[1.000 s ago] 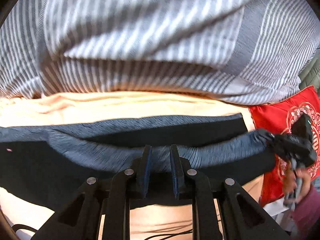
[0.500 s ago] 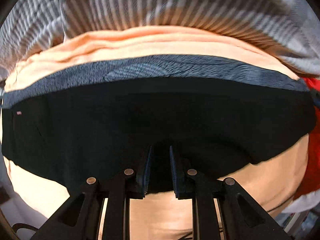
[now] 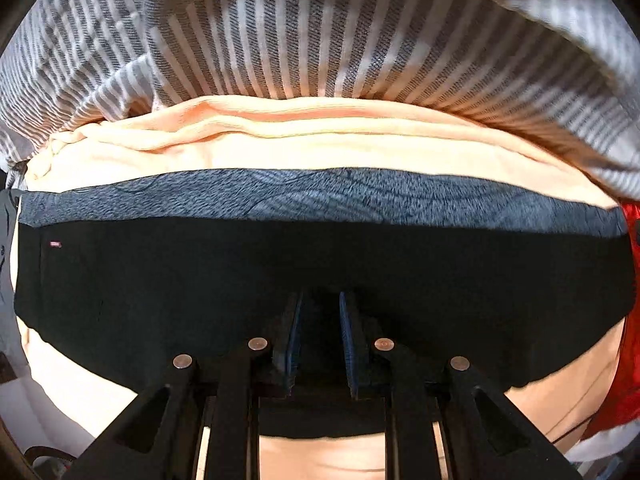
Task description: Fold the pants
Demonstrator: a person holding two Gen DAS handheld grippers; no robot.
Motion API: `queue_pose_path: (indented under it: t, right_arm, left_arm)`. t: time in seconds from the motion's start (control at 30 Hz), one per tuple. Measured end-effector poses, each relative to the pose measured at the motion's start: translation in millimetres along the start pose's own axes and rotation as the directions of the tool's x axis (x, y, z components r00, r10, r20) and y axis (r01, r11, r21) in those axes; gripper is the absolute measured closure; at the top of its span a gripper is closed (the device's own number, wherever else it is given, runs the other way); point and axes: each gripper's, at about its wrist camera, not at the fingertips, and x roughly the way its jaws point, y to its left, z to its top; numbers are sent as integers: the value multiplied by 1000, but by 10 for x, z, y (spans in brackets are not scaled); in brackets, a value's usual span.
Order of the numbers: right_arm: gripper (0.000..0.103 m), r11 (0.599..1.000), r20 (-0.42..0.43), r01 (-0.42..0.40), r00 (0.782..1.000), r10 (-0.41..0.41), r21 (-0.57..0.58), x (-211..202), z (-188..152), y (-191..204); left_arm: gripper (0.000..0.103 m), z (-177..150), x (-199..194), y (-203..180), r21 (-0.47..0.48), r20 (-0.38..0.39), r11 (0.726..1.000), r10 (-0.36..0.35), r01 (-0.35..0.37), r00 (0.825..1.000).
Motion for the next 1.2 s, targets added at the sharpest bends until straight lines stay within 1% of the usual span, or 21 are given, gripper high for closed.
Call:
queue_pose_path:
  t: [0.07,0.1,0.13,0.17,0.2,0.23,0.27,0.3,0.37,0.4,0.5,0.6,0.73,0.77,0.8,0.83,0.9,0.97,1.07,1.13,1.2]
  right_arm:
    - [66,1000,-34,11,999,-11,-12,171,49,56]
    - [67,998,-47,69,996,-69,-11,275,57,11]
    - [74,994,-58,110,992,-110,1,355,63,-63]
    - [101,992,-60,118,992,-115,38,392,48,-190]
    - [103,993,-43,76,996,-73,95,359,37,-321]
    - [103,988,-39,42,999,-36,150,304,26,-417]
    - [103,985,-36,37,999,-31,167,242,9,-445]
    - [103,986,-33,60,998,-56,156,165,-11,-435]
    - [93,981,-29,137,990,-135,136,19,-86,-406]
    - [91,980,-14,109,994,-109,169,-94,-179,-435]
    - [90,971,-4,75,997,-77,225,-281,-443,-488]
    - [90,965,2,74,997,-77,251,-434,-715,-549]
    - [90,971,-4,106,994,-107,213,-407,-935,-540]
    - [90,972,-23,125,992,-123,198,-371,-1014,-642]
    - [90,969,-63,152,988,-142,196,-279,-1036,-687]
    - [90,964,-83,149,988,-133,221,-229,-1059,-768]
    - [70,944,-76,116,992,-97,310,-281,-1108,-933]
    - [70,937,-57,106,994,-92,333,-407,-1132,-959]
    - [70,954,-4,87,996,-90,286,-581,-1097,-815]
    - [70,971,40,40,998,-51,234,-650,-1028,-587]
    - [70,985,44,-14,999,6,171,-551,-963,-327]
  left_arm:
    - [83,72,39,-64,8,14,1000,2,-2,1000]
    - [83,89,56,-94,18,18,1000,9,-9,1000]
    - [83,72,77,-181,30,17,999,21,-21,1000]
    - [83,74,112,-200,39,10,999,30,-30,1000]
    - [83,76,146,-181,41,-3,999,33,-33,999]
    - [83,73,154,-159,39,-8,999,32,-32,999]
    - [83,49,153,-125,38,-8,999,30,-30,1000]
    - [83,45,127,-112,46,-1,998,32,-32,999]
    - [83,27,82,-159,68,5,997,25,-25,1000]
    - [83,13,44,-190,78,9,997,9,-10,1000]
    - [83,21,-74,-530,169,37,984,-54,47,998]
    - [83,40,-107,-1013,297,63,953,-89,66,994]
    - [83,53,12,-1489,359,36,927,-131,109,991]
    - [83,-11,30,-1627,370,25,922,-131,113,991]
    - [83,-53,129,-1723,391,11,915,-115,101,993]
    - [83,-89,193,-1767,406,12,911,-93,80,996]
    - [83,-178,200,-1807,442,71,897,-59,21,996]
    - [83,-234,157,-1830,463,71,887,-46,8,996]
    - [83,-230,15,-1809,415,31,908,-67,48,997]
    - [83,-69,-68,-1606,359,64,932,-71,43,995]
    - [83,61,-80,-1360,304,82,952,-58,31,995]
